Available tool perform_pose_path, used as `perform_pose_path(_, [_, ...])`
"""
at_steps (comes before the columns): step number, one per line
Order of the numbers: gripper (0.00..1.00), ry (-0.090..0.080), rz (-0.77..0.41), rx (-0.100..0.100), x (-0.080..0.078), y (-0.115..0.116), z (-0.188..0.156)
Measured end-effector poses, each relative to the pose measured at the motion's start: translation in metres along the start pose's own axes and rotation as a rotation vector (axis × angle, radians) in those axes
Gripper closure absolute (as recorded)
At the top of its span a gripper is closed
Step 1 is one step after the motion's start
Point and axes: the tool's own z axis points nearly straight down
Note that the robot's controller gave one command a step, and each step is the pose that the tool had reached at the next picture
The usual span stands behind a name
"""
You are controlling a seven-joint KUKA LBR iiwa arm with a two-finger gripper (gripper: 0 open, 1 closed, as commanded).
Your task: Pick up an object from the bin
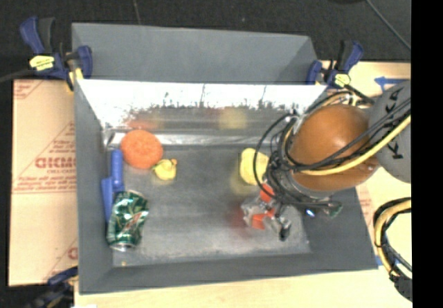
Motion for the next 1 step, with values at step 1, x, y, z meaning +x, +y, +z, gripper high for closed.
perform_pose_path(1, [1.0, -0.018, 0.013, 0.019, -0.0007, -0.0672, -0.059])
